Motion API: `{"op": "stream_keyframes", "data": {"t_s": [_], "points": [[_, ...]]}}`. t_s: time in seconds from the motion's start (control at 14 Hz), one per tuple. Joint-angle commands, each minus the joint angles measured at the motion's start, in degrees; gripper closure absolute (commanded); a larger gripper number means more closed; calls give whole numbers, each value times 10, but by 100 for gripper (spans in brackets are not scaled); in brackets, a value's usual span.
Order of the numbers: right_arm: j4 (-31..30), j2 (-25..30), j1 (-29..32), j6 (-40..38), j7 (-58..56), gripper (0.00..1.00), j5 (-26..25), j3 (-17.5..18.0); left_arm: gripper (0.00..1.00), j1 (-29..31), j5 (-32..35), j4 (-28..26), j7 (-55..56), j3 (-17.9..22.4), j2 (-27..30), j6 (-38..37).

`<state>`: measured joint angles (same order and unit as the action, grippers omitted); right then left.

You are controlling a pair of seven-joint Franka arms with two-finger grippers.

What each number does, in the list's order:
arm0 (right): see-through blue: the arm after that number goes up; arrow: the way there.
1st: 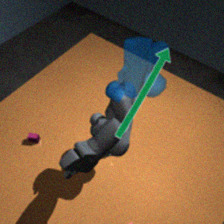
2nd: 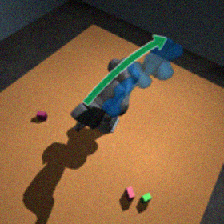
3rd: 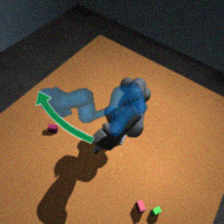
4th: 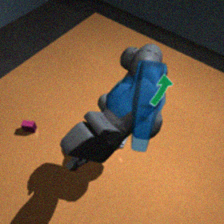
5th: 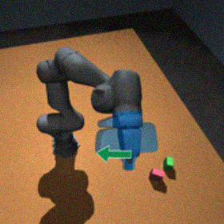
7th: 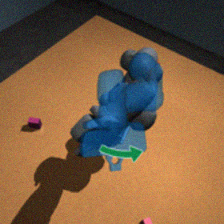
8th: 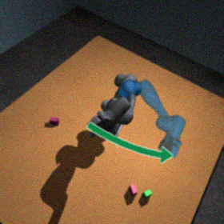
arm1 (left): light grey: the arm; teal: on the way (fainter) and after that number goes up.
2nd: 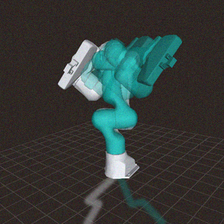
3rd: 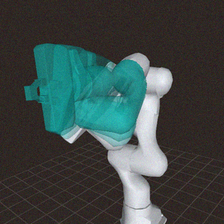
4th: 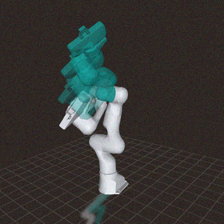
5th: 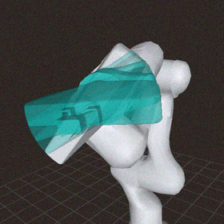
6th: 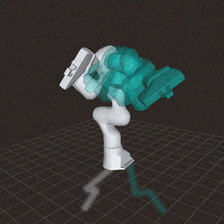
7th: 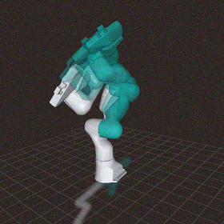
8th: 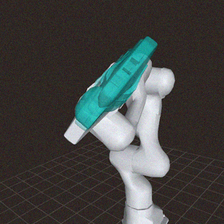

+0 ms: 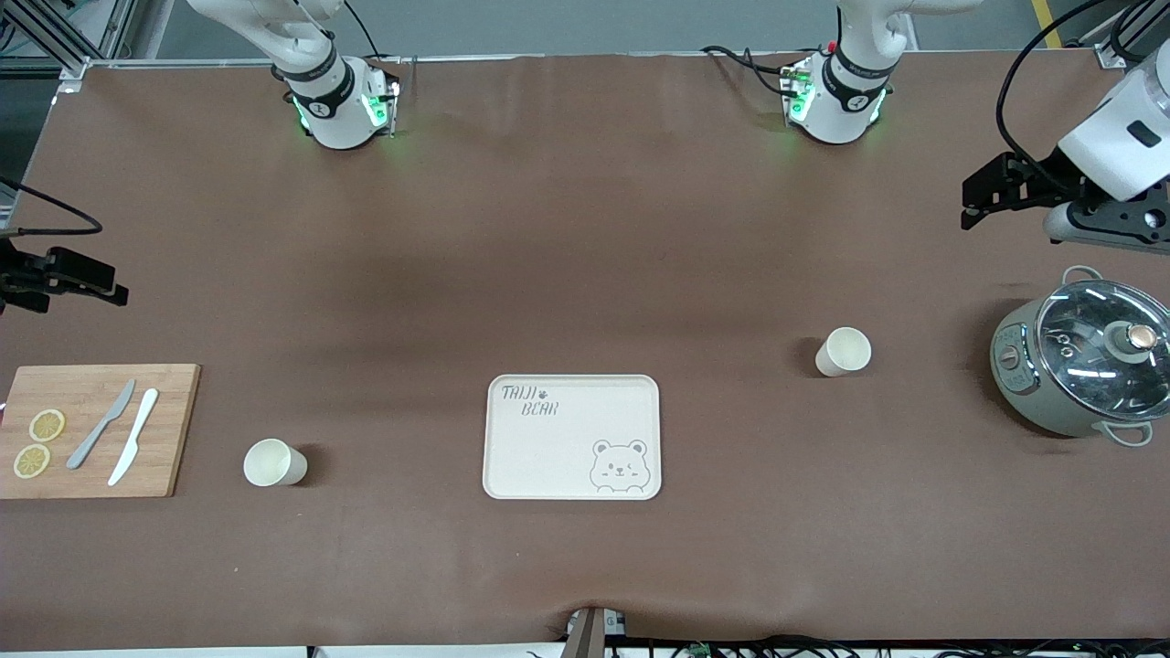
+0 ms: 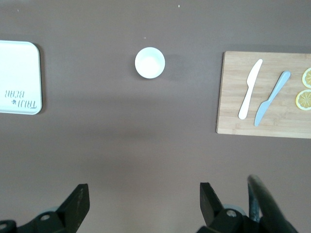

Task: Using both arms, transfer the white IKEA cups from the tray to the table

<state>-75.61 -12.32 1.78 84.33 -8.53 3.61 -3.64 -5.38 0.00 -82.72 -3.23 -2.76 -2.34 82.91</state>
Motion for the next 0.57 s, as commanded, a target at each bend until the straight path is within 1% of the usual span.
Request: {"op": "stream_keyframes", "data": {"t_s": [0.0, 0.07, 0.14, 0.29, 0.5], "points": [[-3, 14, 2, -11, 25, 0, -7, 7, 0, -8, 2, -10, 1, 0, 6, -13], [-3, 16, 2, -24, 43, 0, 0, 11, 0, -8, 3, -10, 2, 0, 4, -19], [-4, 18, -3, -35, 66, 0, -4, 12, 0, -8, 4, -12, 1, -1, 3, -20], [-18, 25, -12, -21, 95, 0, -4, 13, 0, -2, 5, -14, -5, 0, 1, -20], [-82, 57, -20, 50, 94, 0, -4, 14, 0, 1, 6, -11, -2, 1, 0, -19]]}}
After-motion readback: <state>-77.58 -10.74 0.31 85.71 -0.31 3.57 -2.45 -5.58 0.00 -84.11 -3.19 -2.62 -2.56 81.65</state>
